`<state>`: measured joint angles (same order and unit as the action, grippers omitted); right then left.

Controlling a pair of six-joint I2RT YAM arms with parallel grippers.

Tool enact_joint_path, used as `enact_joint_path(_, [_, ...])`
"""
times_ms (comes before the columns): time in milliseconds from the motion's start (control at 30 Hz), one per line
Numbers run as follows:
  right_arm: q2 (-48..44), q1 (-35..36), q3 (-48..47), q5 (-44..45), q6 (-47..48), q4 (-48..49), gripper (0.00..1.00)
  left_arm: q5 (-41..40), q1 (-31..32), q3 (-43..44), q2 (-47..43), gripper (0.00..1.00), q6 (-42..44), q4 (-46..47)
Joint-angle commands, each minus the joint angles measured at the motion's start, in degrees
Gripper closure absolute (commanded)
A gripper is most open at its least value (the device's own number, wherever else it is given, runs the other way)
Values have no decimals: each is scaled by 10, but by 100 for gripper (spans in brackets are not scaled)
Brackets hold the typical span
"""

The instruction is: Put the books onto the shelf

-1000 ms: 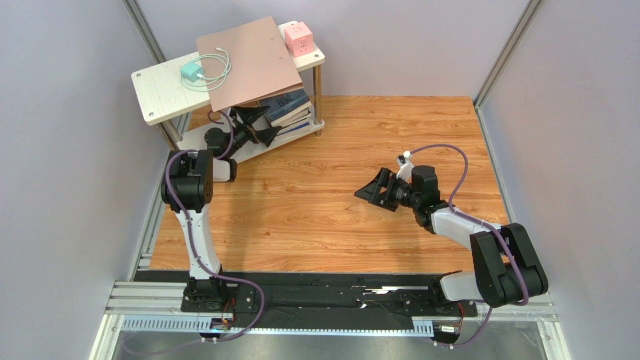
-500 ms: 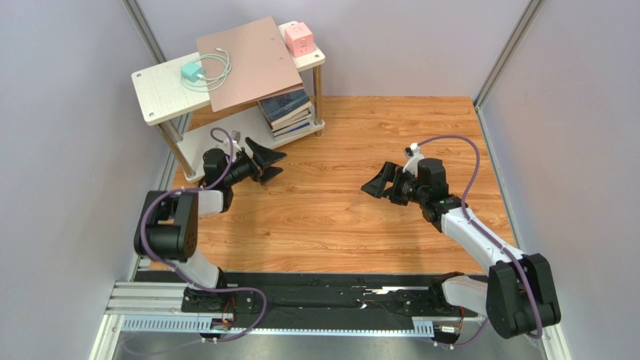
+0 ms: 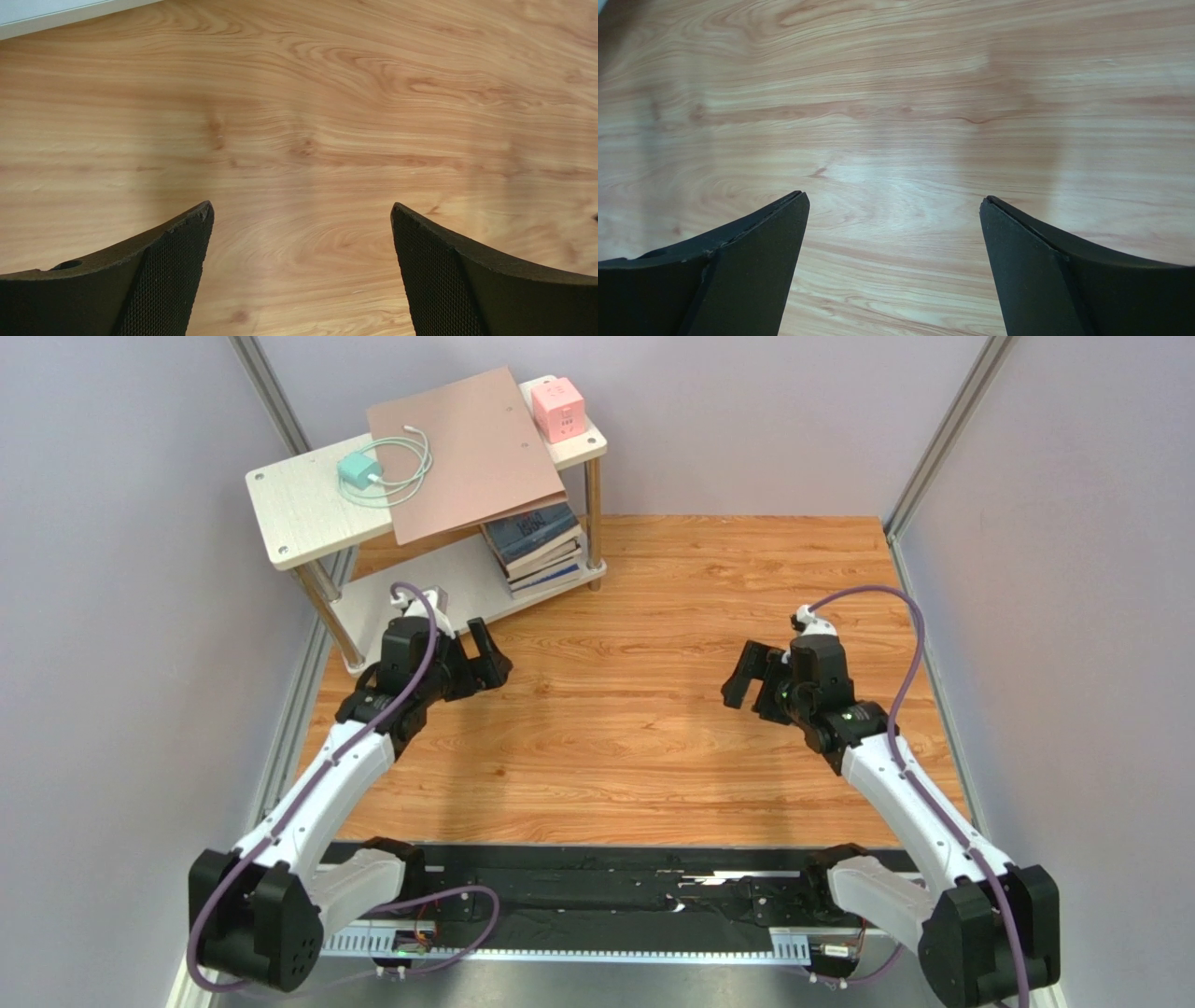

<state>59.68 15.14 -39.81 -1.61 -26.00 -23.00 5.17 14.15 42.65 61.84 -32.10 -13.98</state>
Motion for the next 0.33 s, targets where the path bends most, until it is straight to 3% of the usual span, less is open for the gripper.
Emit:
enact_joint_path(0, [-59,8,-18,113,17,-32,0,-108,11,-1,-62,0,63,-91])
enact_joint_path(300, [-123,17,-18,136,31,-34,0,-80,12,17,-122,0,112,-97])
